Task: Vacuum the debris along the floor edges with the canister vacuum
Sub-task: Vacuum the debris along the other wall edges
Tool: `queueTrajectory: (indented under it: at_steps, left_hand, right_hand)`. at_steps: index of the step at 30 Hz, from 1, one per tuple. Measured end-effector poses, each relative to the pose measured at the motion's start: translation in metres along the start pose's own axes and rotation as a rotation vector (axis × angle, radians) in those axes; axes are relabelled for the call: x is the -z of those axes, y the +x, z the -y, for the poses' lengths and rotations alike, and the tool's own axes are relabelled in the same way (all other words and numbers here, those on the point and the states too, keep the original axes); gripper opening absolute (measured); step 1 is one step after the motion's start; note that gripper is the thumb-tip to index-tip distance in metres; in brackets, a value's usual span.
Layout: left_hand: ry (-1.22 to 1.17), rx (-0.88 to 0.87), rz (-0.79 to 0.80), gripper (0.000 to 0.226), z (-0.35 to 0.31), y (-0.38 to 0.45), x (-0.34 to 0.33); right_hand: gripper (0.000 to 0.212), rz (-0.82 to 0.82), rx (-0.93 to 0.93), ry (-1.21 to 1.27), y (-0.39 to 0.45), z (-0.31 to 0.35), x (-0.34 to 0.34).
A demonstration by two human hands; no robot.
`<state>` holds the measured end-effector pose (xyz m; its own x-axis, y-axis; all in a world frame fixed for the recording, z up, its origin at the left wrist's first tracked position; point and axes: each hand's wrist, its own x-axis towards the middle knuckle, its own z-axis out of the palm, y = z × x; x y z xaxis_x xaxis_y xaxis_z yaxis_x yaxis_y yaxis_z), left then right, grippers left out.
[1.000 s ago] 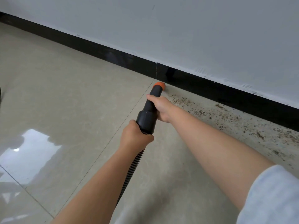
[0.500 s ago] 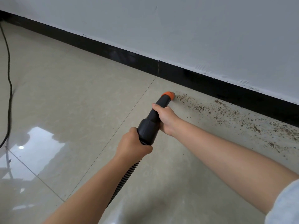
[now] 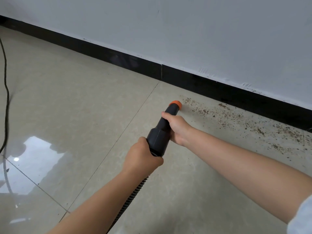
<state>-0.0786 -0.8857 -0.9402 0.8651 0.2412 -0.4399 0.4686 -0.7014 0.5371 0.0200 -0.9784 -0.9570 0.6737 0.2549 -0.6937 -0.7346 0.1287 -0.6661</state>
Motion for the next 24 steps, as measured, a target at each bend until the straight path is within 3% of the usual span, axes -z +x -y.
queueTrajectory:
  at_steps: [10,19,24]
  left_hand:
    - [-0.132,0.015,0.021,0.031,-0.029,0.038,-0.005]
    - [-0.075,-0.024,0.015,0.033,-0.033,0.04,-0.009]
    - [-0.025,-0.049,0.055,0.035,-0.024,0.033,-0.01]
  right_hand:
    - [0.045,-0.124,0.065,-0.046,0.025,0.033,0.006]
    - [0.041,-0.136,0.081,0.025,0.021,0.032,0.016]
    - [0.051,-0.147,0.054,0.062,0.011,0.022,0.021]
